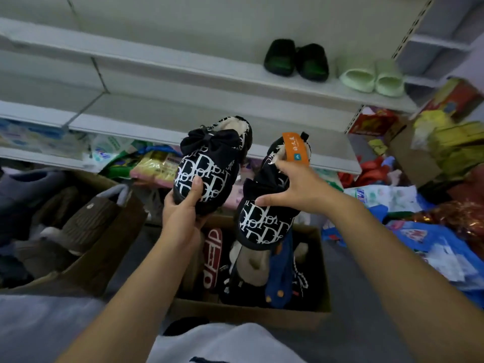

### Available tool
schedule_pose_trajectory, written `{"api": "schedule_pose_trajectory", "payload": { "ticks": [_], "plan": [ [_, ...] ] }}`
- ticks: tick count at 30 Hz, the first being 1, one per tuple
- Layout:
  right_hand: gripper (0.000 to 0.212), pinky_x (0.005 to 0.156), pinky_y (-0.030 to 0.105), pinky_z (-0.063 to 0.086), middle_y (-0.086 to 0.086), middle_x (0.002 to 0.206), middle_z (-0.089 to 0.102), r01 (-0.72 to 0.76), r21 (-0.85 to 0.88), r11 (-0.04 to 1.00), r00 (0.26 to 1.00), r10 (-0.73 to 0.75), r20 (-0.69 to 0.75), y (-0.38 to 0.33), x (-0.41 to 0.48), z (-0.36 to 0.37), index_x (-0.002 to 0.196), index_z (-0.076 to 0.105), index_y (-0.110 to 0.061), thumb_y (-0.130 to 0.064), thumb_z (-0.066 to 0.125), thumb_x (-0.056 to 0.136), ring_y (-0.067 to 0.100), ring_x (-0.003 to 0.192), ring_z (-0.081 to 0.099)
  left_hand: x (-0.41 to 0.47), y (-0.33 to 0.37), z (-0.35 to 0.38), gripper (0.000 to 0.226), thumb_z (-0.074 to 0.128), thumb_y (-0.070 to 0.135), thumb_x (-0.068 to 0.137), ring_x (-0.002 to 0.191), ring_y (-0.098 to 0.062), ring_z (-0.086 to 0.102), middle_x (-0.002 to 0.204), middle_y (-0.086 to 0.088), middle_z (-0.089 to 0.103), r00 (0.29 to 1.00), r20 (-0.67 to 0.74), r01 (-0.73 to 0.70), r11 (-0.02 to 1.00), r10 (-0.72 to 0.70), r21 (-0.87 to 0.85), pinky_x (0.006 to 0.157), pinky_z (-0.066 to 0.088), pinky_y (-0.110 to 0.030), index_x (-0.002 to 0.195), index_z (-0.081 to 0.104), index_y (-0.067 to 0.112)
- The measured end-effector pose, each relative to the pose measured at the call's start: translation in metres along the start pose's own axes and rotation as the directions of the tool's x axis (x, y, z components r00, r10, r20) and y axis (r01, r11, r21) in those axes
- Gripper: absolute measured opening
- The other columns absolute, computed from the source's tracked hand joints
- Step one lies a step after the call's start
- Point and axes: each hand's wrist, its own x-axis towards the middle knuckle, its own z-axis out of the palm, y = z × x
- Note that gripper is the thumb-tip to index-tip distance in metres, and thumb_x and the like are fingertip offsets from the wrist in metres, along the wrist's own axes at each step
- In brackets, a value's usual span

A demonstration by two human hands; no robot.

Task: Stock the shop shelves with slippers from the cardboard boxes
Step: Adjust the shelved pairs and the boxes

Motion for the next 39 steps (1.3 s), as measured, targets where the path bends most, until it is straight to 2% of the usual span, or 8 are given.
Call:
{"api": "schedule_pose_trajectory", "payload": {
  "ticks": [6, 11, 17, 20, 25, 31, 34, 39],
  "plan": [
    [0.054, 0.065, 0.023, 0.035, -0.007, 0.090, 0.054, 0.146, -0.113, 0.983, 0.985, -0.155, -0.075, -0.039, 0.046, -0.037, 0.083, 0.049, -0.031, -0.067, 0.084, 0.064, 0.005, 0.081, 0.050, 0.016, 0.052, 0.017, 0.079, 0.081, 0.033, 0.074, 0.104, -0.027, 0.074, 0.123, -0.007, 0.072, 0.981, 0.074, -0.178, 0.984, 0.179, -0.018, 0.080, 0.062, -0.041, 0.143, 0.046, 0.017],
    [0.068, 0.080, 0.030, 0.043, -0.002, 0.104, 0.055, 0.173, -0.249, 0.953, 0.973, -0.204, -0.106, -0.086, 0.125, -0.062, 0.102, 0.060, -0.028, -0.075, 0.081, 0.058, 0.016, 0.098, 0.051, 0.063, 0.123, 0.029, 0.081, 0.083, 0.029, 0.072, 0.106, -0.027, 0.073, 0.128, -0.011, 0.068, 0.952, 0.090, -0.290, 0.956, 0.292, -0.034, 0.089, 0.060, -0.049, 0.141, 0.043, 0.012],
    [0.072, 0.093, 0.035, 0.052, 0.001, 0.118, 0.065, 0.134, -0.280, 0.951, 0.976, -0.176, -0.129, -0.130, 0.221, -0.089, 0.119, 0.063, -0.016, -0.055, 0.089, 0.065, 0.022, 0.112, 0.061, 0.140, 0.192, 0.043, 0.076, 0.087, 0.030, 0.077, 0.108, -0.023, 0.069, 0.122, -0.004, 0.064, 0.950, 0.055, -0.309, 0.951, 0.308, 0.021, 0.096, 0.057, -0.049, 0.135, 0.041, 0.013],
    [0.084, 0.109, 0.032, 0.043, 0.009, 0.156, 0.038, 0.110, -0.338, 0.935, 0.981, -0.156, -0.113, -0.144, 0.271, -0.098, 0.135, 0.054, -0.017, -0.055, 0.088, 0.068, 0.025, 0.143, 0.041, 0.187, 0.221, 0.059, 0.073, 0.088, 0.030, 0.077, 0.110, -0.024, 0.066, 0.119, 0.000, 0.062, 0.954, 0.068, -0.296, 0.954, 0.293, 0.040, 0.099, 0.055, -0.049, 0.131, 0.041, 0.018],
    [0.081, 0.086, 0.029, 0.042, 0.001, 0.134, 0.060, 0.015, -0.360, 0.933, 0.988, -0.071, -0.141, -0.151, 0.340, -0.109, 0.134, 0.055, -0.021, -0.050, 0.090, 0.068, 0.024, 0.122, 0.056, 0.249, 0.248, 0.086, 0.099, 0.082, 0.026, 0.085, 0.128, -0.031, 0.056, 0.149, -0.008, 0.049, 0.962, 0.086, -0.267, 0.960, 0.259, 0.084, 0.107, 0.048, -0.054, 0.157, 0.015, 0.036],
    [0.080, 0.109, 0.033, 0.037, 0.007, 0.142, 0.050, -0.039, -0.292, 0.956, 0.971, -0.032, -0.237, -0.140, 0.387, -0.114, 0.145, 0.054, -0.021, -0.047, 0.085, 0.076, 0.025, 0.135, 0.044, 0.296, 0.248, 0.087, 0.074, 0.081, 0.024, 0.087, 0.116, -0.024, 0.065, 0.132, -0.004, 0.060, 0.931, 0.285, -0.292, 0.932, 0.226, 0.214, 0.094, 0.058, -0.046, 0.144, 0.034, 0.020],
    [0.062, 0.092, 0.032, 0.038, 0.005, 0.125, 0.062, -0.062, -0.301, 0.952, 0.940, -0.045, -0.337, -0.139, 0.387, -0.117, 0.131, 0.064, -0.018, -0.044, 0.084, 0.078, 0.027, 0.123, 0.048, 0.308, 0.255, 0.082, 0.089, 0.090, 0.047, 0.066, 0.118, -0.024, 0.062, 0.129, -0.002, 0.059, 0.908, 0.361, -0.368, 0.818, 0.213, 0.442, 0.099, 0.054, -0.047, 0.134, 0.038, 0.026],
    [0.068, 0.108, 0.042, 0.039, 0.005, 0.138, 0.054, -0.114, -0.110, 0.987, 0.788, 0.022, -0.615, -0.140, 0.352, -0.076, 0.140, 0.052, -0.019, -0.055, 0.071, 0.087, 0.027, 0.132, 0.043, 0.321, 0.273, 0.068, 0.101, 0.088, 0.061, 0.063, 0.139, -0.030, 0.029, 0.142, -0.015, 0.031, 0.815, 0.471, -0.558, 0.239, 0.339, 0.794, 0.113, 0.036, -0.045, 0.140, 0.042, 0.015]
  ]
}}
